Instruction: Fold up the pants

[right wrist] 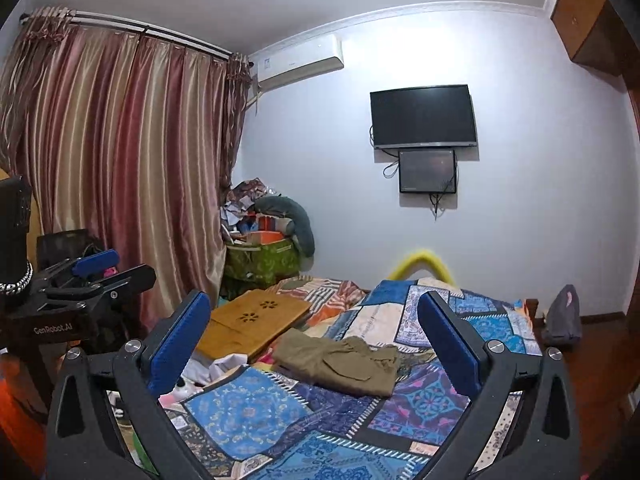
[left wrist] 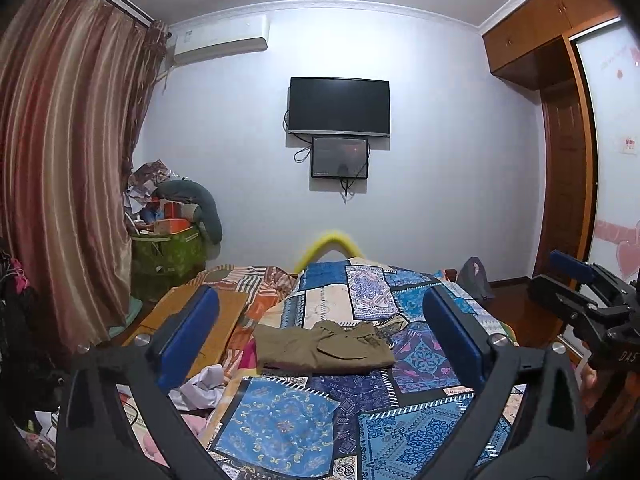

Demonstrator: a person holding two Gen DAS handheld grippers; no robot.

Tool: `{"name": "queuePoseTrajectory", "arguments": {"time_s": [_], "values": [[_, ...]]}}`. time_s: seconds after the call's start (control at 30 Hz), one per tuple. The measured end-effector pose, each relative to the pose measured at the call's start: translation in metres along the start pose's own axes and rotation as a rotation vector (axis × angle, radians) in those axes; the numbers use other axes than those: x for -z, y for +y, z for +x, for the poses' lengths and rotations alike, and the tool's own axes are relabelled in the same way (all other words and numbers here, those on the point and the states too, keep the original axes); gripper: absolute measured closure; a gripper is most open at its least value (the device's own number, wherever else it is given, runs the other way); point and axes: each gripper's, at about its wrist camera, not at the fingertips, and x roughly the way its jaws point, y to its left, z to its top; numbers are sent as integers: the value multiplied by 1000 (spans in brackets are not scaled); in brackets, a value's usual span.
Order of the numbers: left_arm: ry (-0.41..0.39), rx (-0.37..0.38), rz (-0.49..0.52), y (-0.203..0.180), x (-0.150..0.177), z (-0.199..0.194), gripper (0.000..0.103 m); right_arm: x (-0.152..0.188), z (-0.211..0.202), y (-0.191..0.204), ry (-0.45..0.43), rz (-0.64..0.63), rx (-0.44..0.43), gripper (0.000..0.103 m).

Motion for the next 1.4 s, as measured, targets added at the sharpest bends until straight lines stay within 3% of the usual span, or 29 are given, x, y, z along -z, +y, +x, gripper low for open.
{"name": "queuePoseTrajectory", "arguments": {"time_s": [1.4], "values": [[35, 16, -30, -1, 14, 15, 0, 3, -6, -3, 41, 19, 10, 0]]}}
